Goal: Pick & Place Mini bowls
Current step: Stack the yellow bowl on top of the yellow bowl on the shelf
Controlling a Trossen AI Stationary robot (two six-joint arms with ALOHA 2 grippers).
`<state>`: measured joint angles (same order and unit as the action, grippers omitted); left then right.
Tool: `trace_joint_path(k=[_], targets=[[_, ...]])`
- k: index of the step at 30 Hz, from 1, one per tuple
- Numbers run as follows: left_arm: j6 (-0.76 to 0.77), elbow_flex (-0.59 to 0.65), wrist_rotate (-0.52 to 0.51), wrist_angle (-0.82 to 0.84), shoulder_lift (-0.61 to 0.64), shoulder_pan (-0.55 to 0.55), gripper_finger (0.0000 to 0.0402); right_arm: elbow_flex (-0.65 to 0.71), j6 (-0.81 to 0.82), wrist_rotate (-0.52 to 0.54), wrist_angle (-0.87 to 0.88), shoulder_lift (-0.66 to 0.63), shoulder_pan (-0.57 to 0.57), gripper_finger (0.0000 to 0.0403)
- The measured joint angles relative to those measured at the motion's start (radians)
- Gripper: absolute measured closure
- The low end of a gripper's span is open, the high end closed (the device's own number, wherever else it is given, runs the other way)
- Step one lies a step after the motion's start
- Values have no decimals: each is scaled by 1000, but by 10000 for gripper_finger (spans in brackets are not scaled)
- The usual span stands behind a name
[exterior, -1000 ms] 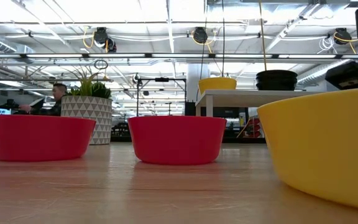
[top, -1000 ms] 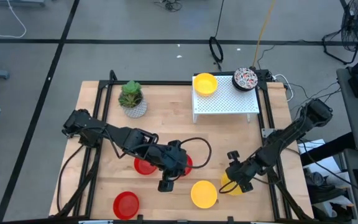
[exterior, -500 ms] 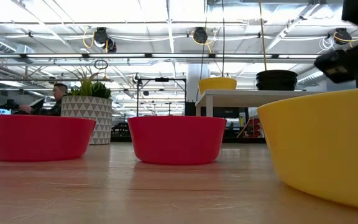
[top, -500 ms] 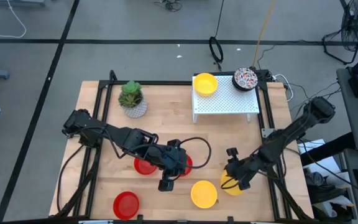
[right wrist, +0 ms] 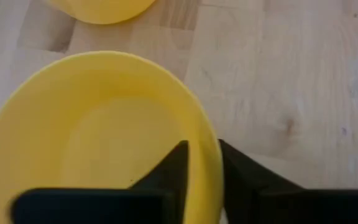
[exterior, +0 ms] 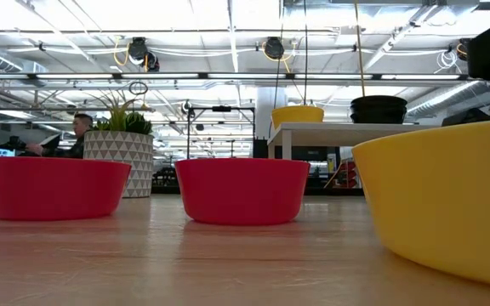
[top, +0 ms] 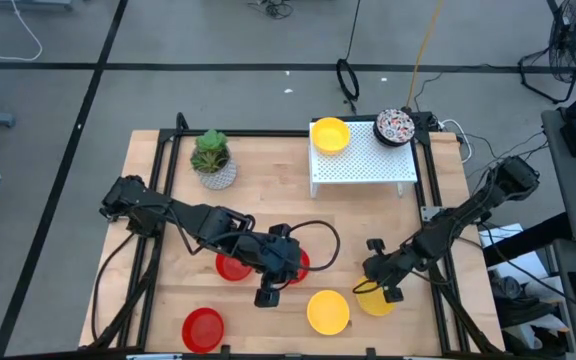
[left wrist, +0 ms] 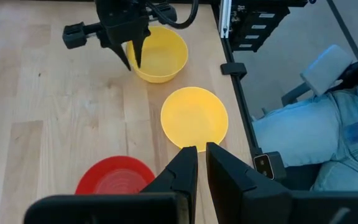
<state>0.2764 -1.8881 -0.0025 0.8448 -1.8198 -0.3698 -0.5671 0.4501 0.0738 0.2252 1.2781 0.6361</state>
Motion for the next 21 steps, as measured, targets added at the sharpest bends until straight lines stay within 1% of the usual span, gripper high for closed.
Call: trace_joint_path(k=[2,3,7,11,16,18,21], targets=[[-2,0,0,0,0,0,364,0,-13,-9,-6,0,0,382],[-7,0,0,1,0,0,364,0,-23,-24,-11,0,-4,391],[-21,0,0,10,0,2,364,0,-36,-29,-44,-2,-29,397],[-124,0,0,12,0,21,364,0,-47,-26,-84,-21,-83,400],[-33,0,-2,138,0,59,364,-40,-48,-22,-76,-70,-186,401],[0,0,-2,209,0,70,364,-78,-61,-23,-54,-95,-232,402],[23,0,-2,307,0,80,364,-153,-125,-22,20,-128,-297,402]])
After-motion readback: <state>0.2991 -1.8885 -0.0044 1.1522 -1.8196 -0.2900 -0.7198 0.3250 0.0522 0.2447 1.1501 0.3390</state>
